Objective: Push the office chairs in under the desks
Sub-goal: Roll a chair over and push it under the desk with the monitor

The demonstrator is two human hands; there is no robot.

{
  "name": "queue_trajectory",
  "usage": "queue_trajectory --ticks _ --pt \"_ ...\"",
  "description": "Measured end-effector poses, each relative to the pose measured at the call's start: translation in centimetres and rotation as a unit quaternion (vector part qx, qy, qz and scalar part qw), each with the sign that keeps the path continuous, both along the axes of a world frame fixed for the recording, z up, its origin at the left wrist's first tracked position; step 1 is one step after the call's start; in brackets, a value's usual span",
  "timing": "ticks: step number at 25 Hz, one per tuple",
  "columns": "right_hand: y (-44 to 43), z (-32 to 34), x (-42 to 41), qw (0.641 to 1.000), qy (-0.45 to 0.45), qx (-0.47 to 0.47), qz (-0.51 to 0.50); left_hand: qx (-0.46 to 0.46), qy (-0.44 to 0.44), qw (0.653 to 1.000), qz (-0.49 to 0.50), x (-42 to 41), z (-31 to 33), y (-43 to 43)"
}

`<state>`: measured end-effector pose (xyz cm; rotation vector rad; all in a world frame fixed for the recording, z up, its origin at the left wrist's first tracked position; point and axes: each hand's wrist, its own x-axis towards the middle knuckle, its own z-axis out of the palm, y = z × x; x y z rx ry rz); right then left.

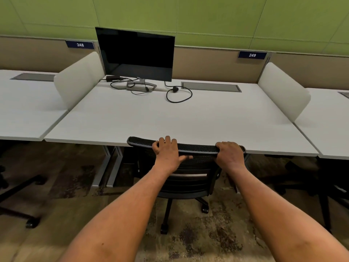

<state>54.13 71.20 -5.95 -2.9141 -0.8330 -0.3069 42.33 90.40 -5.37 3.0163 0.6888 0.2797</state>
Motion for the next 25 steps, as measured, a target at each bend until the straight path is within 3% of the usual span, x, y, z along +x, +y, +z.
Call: queue_trajectory --ticks 17,25 --pt "1.1 0.7 1.7 0.997 -0.042 -0.067 0.010 -0.068 -0.055 0.994 -0.068 1.5 -0.6 2.5" --pt "2.0 1.6 0.4 0.992 0.030 -0.099 -0.071 -0.080 0.002 0.995 -0.056 1.3 0.3 2.0"
